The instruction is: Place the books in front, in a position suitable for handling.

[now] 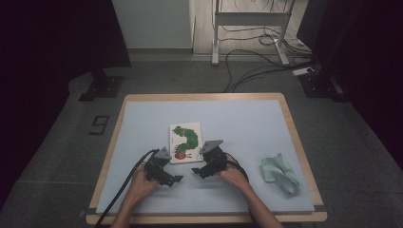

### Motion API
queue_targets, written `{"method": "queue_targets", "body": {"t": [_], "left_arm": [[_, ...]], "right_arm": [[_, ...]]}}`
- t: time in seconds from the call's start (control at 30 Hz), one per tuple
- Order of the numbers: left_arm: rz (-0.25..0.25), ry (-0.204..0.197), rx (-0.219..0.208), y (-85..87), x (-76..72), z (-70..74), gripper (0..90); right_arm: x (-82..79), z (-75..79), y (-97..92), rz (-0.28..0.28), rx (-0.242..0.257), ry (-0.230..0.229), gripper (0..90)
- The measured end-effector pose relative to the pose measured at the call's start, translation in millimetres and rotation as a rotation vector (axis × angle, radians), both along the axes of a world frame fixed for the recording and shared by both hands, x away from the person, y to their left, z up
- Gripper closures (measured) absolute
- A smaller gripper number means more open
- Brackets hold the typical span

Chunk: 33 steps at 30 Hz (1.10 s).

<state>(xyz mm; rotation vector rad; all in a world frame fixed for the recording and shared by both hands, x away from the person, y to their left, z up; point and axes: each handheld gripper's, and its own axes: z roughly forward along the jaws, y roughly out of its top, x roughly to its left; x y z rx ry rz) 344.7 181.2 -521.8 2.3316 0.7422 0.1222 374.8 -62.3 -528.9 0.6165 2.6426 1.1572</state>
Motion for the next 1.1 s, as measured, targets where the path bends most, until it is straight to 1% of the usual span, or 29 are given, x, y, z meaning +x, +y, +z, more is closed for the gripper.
{"method": "queue_targets", "body": {"t": [0.07, 0.13, 0.17, 0.23, 0.27, 0.3, 0.33, 0.37, 0.4, 0.47, 0.5, 0.53, 0.6, 0.7, 0.73, 0.8, 0.87, 0.9, 0.93, 1.0, 1.03, 1.1], "left_arm": [[0.001, -0.004, -0.005, -0.7, -3.2, -0.6, 0.0], [-0.009, -0.009, 0.003, -0.9, -4.4, -0.5, 0.0], [-0.013, -0.008, 0.004, -0.5, -3.7, -0.3, 0.0], [-0.015, 0.0, -0.009, 2.0, -1.0, 0.1, 0.0], [-0.006, -0.005, -0.006, 3.5, 1.1, -0.1, 0.7], [0.004, -0.01, -0.015, 4.4, 3.0, -0.7, 1.8], [0.016, -0.015, -0.022, 5.1, 5.3, -1.3, 2.0], [0.024, -0.02, -0.023, 5.4, 8.0, -1.7, 2.0], [0.031, -0.021, -0.033, 5.3, 10.6, -2.4, 2.2], [0.051, -0.028, -0.047, 3.9, 14.3, -3.1, 2.2], [0.057, -0.029, -0.047, 2.7, 14.9, -3.1, 1.2], [0.054, -0.021, -0.039, 1.7, 15.0, -2.3, 1.2], [0.058, -0.027, -0.029, -0.6, 12.9, -2.1, 0.6], [0.047, -0.021, -0.013, -3.9, 8.0, -1.2, 0.0], [0.04, -0.016, -0.007, -4.9, 5.9, -0.4, 0.0], [0.03, -0.008, -0.004, -7.5, 1.1, 0.4, 0.0], [0.018, -0.008, 0.012, -10.7, -5.0, 1.3, 0.0], [0.013, -0.009, 0.017, -12.2, -8.4, 1.5, 0.0], [0.009, -0.009, 0.013, -13.5, -12.0, 1.2, 0.0], [0.004, -0.006, 0.0, -14.6, -18.4, 0.8, 0.0], [0.0, -0.003, -0.005, -14.9, -21.5, 0.7, 0.0], [-0.008, -0.001, -0.016, -15.8, -27.9, 0.2, 0.0]], "right_arm": [[-2.5, -0.3, -0.9, 0.0, 0.0, -0.006, 11.1], [-3.9, -0.2, -2.2, 0.0, 0.004, -0.003, 11.9], [-2.6, 0.6, -2.7, 0.0, 0.011, 0.011, 11.7], [-1.1, 1.2, -2.5, -0.002, 0.015, 0.02, 11.6], [0.9, 1.1, -2.3, -0.004, 0.014, 0.015, 11.8], [3.4, 0.4, -1.7, -0.012, 0.008, 0.013, 11.7], [9.3, -2.4, -0.2, -0.02, -0.014, 0.008, 8.4], [9.3, -2.4, -0.2, -0.02, -0.014, 0.008, 8.4], [12.4, -3.4, 0.1, -0.019, -0.003, 0.019, 7.8], [17.4, -4.2, 0.4, -0.03, 0.009, 0.023, 7.9], [18.1, -3.9, 1.1, -0.029, 0.012, 0.021, 7.2], [18.1, -3.9, 1.1, -0.029, 0.012, 0.021, 7.2], [16.9, -3.9, 1.4, -0.028, 0.011, 0.017, 7.3], [15.9, -3.7, -1.2, -0.031, 0.032, 0.038, 7.3], [13.3, -3.7, -3.5, -0.026, 0.035, 0.042, 7.3], [11.5, -3.8, -4.4, -0.025, 0.033, 0.039, 7.3], [7.0, -4.0, -6.0, -0.024, 0.027, 0.031, 7.3], [2.3, -3.9, -7.9, -0.024, 0.024, 0.03, 7.3], [2.3, -3.9, -7.9, -0.024, 0.024, 0.03, 7.3], [-5.4, -3.9, -11.4, -0.02, 0.021, 0.027, 7.3], [-5.4, -3.9, -11.4, -0.02, 0.021, 0.027, 7.3], [-11.1, -3.9, -13.7, -0.018, 0.019, 0.026, 7.3]]}}
